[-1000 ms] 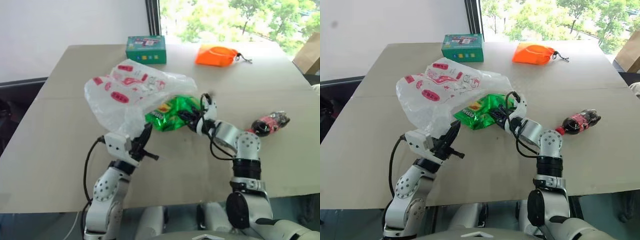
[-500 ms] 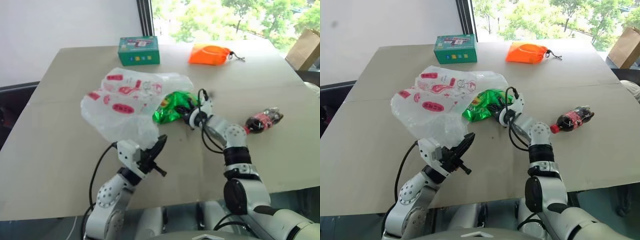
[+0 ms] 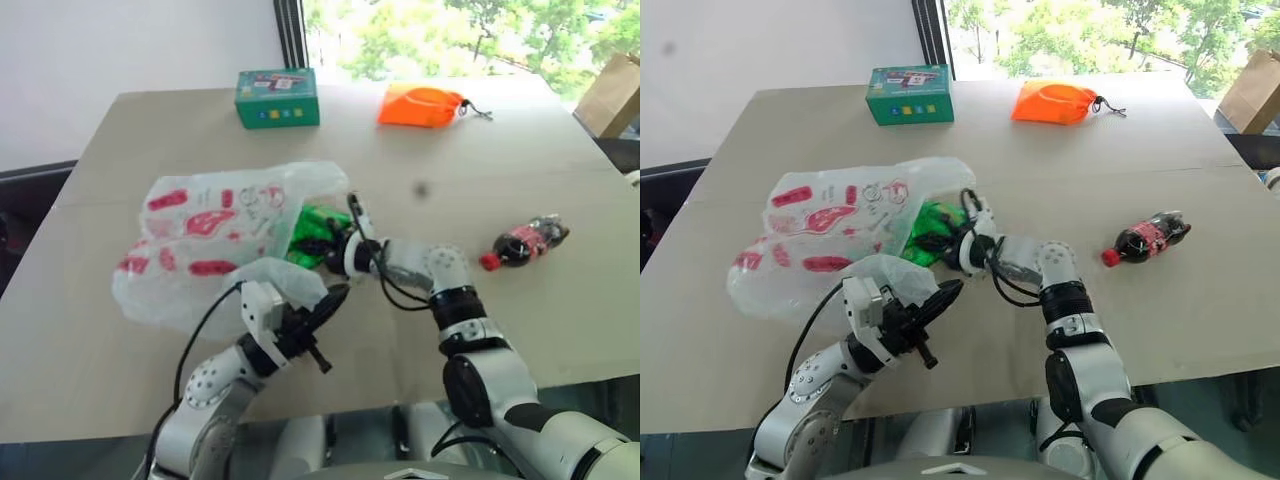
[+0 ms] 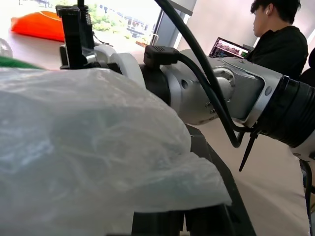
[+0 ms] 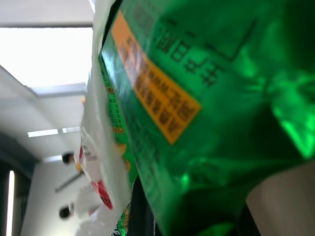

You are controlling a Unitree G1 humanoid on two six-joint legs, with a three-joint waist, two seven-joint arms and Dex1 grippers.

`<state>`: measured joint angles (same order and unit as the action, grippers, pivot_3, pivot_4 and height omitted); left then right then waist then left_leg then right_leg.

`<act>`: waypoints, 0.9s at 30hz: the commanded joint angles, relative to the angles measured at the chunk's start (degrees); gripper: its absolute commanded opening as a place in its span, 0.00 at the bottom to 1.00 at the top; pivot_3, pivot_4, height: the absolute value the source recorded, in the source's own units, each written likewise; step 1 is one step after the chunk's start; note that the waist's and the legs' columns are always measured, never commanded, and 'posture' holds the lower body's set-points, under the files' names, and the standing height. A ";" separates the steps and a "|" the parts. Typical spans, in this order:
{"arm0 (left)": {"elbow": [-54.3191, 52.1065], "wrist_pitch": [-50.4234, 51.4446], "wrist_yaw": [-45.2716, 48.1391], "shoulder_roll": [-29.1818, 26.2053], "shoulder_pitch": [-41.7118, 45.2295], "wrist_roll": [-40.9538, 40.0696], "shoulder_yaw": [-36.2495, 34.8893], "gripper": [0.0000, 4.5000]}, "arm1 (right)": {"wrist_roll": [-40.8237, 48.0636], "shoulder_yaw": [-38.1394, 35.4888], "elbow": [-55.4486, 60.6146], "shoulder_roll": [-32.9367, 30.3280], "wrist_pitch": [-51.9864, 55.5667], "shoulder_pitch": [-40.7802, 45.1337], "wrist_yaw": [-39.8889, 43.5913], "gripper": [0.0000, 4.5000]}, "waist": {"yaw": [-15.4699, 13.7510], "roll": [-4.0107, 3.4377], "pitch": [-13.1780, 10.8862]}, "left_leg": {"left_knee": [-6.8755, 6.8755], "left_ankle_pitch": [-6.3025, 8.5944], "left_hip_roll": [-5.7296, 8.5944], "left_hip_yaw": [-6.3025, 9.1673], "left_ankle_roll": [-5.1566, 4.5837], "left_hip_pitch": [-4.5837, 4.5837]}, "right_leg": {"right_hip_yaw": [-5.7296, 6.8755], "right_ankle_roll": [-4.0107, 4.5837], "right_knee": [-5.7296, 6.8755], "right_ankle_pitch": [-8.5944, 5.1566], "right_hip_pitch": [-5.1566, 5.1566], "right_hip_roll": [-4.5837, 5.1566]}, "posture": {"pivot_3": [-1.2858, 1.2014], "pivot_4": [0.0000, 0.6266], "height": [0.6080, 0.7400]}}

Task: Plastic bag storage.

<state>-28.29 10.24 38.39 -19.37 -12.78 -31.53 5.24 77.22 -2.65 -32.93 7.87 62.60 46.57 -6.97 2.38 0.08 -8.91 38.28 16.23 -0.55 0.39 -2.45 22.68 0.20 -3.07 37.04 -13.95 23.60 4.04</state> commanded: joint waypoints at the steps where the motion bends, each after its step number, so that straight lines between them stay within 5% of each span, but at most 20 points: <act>1: -1.12 -1.04 0.78 0.21 -0.34 0.11 0.61 0.00 | -3.96 5.86 5.77 12.58 0.90 5.02 6.25 0.30 | 0.00 0.00 0.00 | 0.00 0.00 0.01 0.00 0.00 0.01 | 0.00 0.00 -0.01 0.00 0.00 0.00 | 0.52 0.24 1.00; 7: -0.76 -1.74 0.29 0.80 -0.79 1.64 1.44 0.00 | -16.85 9.36 7.00 8.02 -14.10 6.08 16.25 0.93 | -0.15 0.00 0.00 | 0.01 0.00 0.07 0.03 0.00 0.01 | 0.03 -0.01 -0.01 0.00 0.00 0.01 | 0.52 0.24 1.00; 20: -1.36 -2.16 -0.60 1.73 -2.05 2.38 1.77 0.00 | -44.25 15.52 -1.95 -16.33 -26.26 10.49 49.72 0.93 | -0.81 -0.06 -0.08 | 0.06 -0.01 0.19 -0.05 0.01 0.08 | -0.04 -0.01 -0.09 0.01 0.03 0.12 | 0.52 0.24 1.00; 27: -2.07 -1.74 -0.54 1.34 -2.99 1.83 1.60 0.00 | -67.42 19.10 -21.88 -14.43 -63.50 17.68 41.38 0.93 | 0.22 -0.14 -0.13 | -0.05 -0.08 0.12 -0.08 0.15 0.02 | -0.06 0.00 0.07 0.00 0.20 -0.07 | 0.52 0.24 1.00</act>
<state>-28.23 9.14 37.48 -17.72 -15.03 -29.37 6.84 14.82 15.74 -51.66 -8.14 8.87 61.12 37.44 2.60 -0.06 -9.04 38.23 16.12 -0.44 0.29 -2.24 22.69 0.13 -3.07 37.12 -13.94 23.81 3.97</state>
